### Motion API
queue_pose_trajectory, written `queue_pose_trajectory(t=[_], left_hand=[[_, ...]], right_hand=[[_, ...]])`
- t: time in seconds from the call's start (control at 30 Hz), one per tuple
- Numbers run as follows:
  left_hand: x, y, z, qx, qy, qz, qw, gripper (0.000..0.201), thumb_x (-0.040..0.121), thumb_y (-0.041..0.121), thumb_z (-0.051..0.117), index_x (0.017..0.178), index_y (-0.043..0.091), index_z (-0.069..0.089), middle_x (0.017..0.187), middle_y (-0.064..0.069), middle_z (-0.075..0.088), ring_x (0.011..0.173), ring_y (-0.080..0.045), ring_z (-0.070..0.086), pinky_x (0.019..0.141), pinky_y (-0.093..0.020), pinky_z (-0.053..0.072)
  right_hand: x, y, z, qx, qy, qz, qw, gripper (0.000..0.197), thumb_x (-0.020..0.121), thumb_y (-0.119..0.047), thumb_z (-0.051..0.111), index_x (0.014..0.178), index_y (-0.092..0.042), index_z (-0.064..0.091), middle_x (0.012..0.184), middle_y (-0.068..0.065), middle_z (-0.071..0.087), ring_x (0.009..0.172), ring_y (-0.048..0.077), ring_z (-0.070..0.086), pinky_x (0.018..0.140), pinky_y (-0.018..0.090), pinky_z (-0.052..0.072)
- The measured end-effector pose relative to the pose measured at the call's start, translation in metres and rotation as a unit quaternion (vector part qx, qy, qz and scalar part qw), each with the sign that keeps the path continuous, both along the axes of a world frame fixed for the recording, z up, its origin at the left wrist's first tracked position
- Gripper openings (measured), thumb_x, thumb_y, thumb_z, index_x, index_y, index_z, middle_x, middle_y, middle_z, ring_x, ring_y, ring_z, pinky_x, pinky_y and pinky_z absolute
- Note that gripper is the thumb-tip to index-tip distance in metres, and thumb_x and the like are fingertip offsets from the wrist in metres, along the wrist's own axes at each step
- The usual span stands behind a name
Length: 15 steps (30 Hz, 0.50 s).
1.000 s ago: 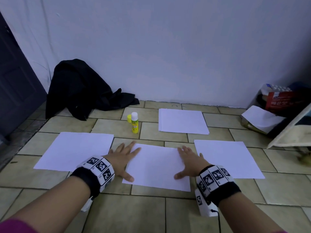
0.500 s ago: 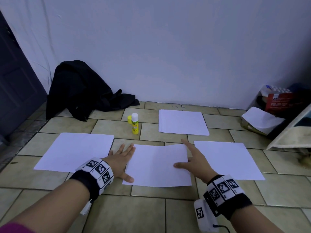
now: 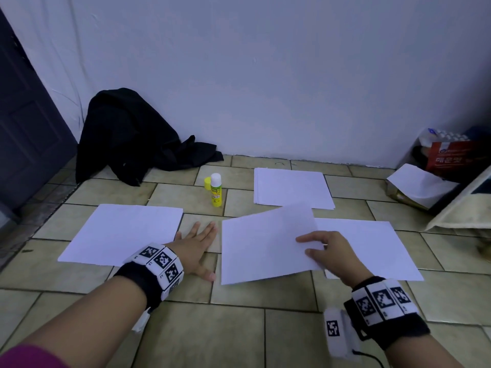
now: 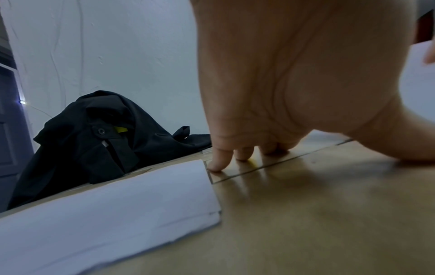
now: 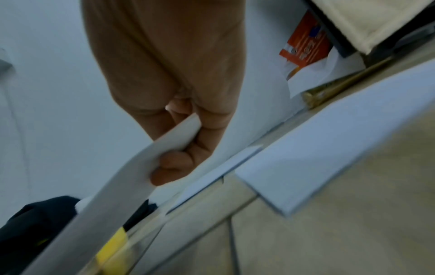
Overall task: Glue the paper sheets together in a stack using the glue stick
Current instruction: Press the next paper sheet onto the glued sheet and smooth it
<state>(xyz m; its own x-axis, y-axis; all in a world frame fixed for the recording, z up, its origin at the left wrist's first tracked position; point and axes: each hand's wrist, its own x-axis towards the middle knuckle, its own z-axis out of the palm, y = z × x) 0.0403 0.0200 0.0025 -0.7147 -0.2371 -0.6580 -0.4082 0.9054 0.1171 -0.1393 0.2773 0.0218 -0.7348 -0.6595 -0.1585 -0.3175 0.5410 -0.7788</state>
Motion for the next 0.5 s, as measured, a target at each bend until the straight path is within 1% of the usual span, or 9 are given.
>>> queue_pose_trajectory(t=[0.03,0.1,0.17,0.2,0.27,0.3,0.33,0.4,0.5], left_hand=[[-0.001,0.0,0.0,-0.005,-0.001,-0.001,1.0,0.119,0.081,0.058,0.064,0.147,0.021,-0.027,0.152,0.009,-0.035,0.143,-0.022,-0.029,0.117,-0.053,-0.002],[-0.002,0.002,0.001,-0.02,-0.002,-0.004,1.0,0.12,0.08,0.058,0.065,0.148,0.02,-0.025,0.154,0.009,-0.033,0.144,-0.023,-0.025,0.118,-0.053,0.003],[-0.003,0.004,0.002,-0.04,0.002,-0.011,0.999,0.121,0.078,0.059,0.067,0.15,0.018,-0.022,0.155,0.007,-0.03,0.146,-0.024,-0.021,0.119,-0.052,0.01],[-0.004,0.004,0.003,-0.047,0.002,-0.014,0.999,0.122,0.077,0.059,0.067,0.15,0.016,-0.021,0.156,0.005,-0.028,0.146,-0.026,-0.019,0.118,-0.051,0.014],[-0.007,0.006,0.005,-0.058,-0.001,-0.021,0.998,0.124,0.076,0.06,0.068,0.15,0.013,-0.02,0.158,0.003,-0.025,0.146,-0.028,-0.016,0.117,-0.05,0.021],[-0.009,0.007,0.007,-0.063,-0.004,-0.023,0.998,0.125,0.076,0.06,0.069,0.15,0.012,-0.019,0.158,0.002,-0.023,0.147,-0.03,-0.014,0.117,-0.049,0.023],[-0.01,0.007,0.01,-0.069,-0.006,-0.025,0.997,0.125,0.075,0.059,0.07,0.151,0.011,-0.018,0.159,0.0,-0.021,0.147,-0.031,-0.012,0.117,-0.048,0.023],[-0.012,0.01,0.015,-0.085,-0.008,-0.032,0.996,0.126,0.074,0.059,0.071,0.151,0.009,-0.016,0.16,-0.002,-0.017,0.147,-0.033,-0.007,0.118,-0.046,0.023],[-0.016,0.013,0.018,-0.115,-0.012,-0.041,0.992,0.127,0.073,0.06,0.072,0.151,0.007,-0.014,0.16,-0.005,-0.014,0.148,-0.034,-0.002,0.118,-0.043,0.022]], right_hand=[[-0.005,0.003,0.003,-0.014,0.007,-0.004,1.0,0.033,0.085,0.002,0.062,0.092,-0.029,0.071,0.112,-0.001,0.065,0.097,0.015,0.061,0.086,0.029,0.05],[-0.016,0.009,0.011,-0.045,0.016,-0.025,0.999,0.032,0.086,0.003,0.061,0.096,-0.026,0.071,0.109,-0.002,0.065,0.086,0.009,0.059,0.074,0.02,0.048],[-0.029,0.011,0.017,-0.074,0.016,-0.056,0.996,0.031,0.087,0.005,0.059,0.098,-0.022,0.071,0.104,-0.002,0.065,0.08,0.009,0.058,0.063,0.012,0.045],[-0.036,0.01,0.019,-0.09,0.012,-0.073,0.993,0.031,0.087,0.006,0.059,0.1,-0.02,0.071,0.099,0.0,0.065,0.074,0.007,0.058,0.058,0.009,0.045],[-0.053,0.005,0.022,-0.107,0.017,-0.1,0.989,0.031,0.087,0.008,0.056,0.104,-0.015,0.069,0.084,0.0,0.062,0.054,-0.001,0.053,0.049,0.008,0.043],[-0.063,0.0,0.022,-0.106,0.026,-0.11,0.988,0.031,0.088,0.009,0.055,0.105,-0.014,0.069,0.078,0.0,0.06,0.047,-0.001,0.05,0.048,0.009,0.042],[-0.075,-0.006,0.022,-0.1,0.034,-0.119,0.987,0.032,0.087,0.009,0.055,0.106,-0.014,0.068,0.078,0.001,0.06,0.047,0.0,0.049,0.048,0.012,0.043],[-0.098,-0.02,0.021,-0.073,0.049,-0.128,0.988,0.032,0.087,0.006,0.055,0.107,-0.015,0.068,0.088,0.007,0.062,0.055,0.008,0.049,0.052,0.017,0.045],[-0.126,-0.04,0.02,-0.02,0.051,-0.132,0.99,0.033,0.089,0.004,0.054,0.109,-0.018,0.067,0.1,0.013,0.063,0.06,0.013,0.051,0.053,0.018,0.045]])
